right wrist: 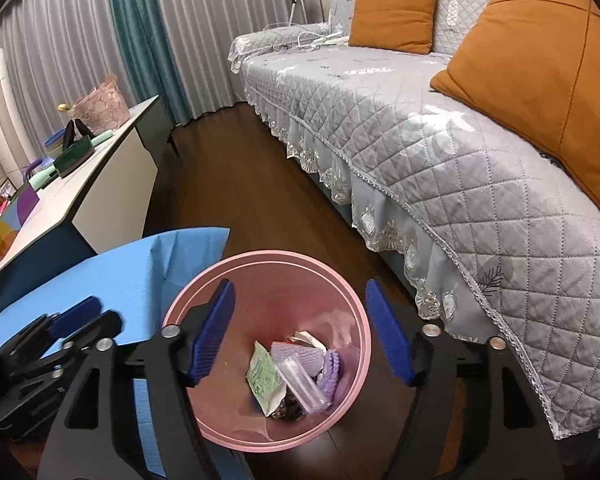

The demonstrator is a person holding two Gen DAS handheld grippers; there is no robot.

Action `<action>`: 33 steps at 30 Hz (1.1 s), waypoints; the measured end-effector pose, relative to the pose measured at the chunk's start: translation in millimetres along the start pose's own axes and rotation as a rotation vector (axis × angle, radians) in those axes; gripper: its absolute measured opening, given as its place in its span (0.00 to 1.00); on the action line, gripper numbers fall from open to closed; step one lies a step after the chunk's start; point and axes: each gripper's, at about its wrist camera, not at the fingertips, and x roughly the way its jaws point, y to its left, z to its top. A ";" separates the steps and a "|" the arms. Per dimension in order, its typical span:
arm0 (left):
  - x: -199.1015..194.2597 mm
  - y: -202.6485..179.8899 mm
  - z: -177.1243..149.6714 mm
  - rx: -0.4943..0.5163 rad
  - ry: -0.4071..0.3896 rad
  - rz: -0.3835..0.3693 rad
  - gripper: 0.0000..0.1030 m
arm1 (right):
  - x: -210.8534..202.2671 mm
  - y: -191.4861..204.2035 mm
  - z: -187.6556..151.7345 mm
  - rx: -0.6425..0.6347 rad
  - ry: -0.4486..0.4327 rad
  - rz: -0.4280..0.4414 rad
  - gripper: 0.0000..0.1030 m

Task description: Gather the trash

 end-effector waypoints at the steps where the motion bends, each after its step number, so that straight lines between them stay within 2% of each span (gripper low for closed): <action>1: -10.1 1.3 0.5 0.000 -0.012 0.010 0.54 | -4.0 0.8 0.0 -0.001 -0.009 -0.002 0.75; 8: -88.2 6.5 -0.8 0.005 -0.113 0.080 0.79 | -43.1 24.1 -4.2 -0.043 -0.073 0.030 0.93; 11: -123.6 9.1 -9.8 0.013 -0.141 0.127 0.90 | -66.8 47.5 -14.7 -0.105 -0.102 0.044 0.95; 18: -188.9 23.8 -45.1 -0.017 -0.163 0.259 0.92 | -112.4 86.0 -56.1 -0.148 -0.113 0.102 0.95; 24: -229.6 49.0 -84.1 -0.115 -0.159 0.381 0.92 | -140.1 123.2 -92.3 -0.222 -0.118 0.138 0.95; 33: -256.4 70.5 -122.2 -0.220 -0.147 0.453 0.92 | -164.9 158.2 -132.1 -0.263 -0.103 0.170 0.95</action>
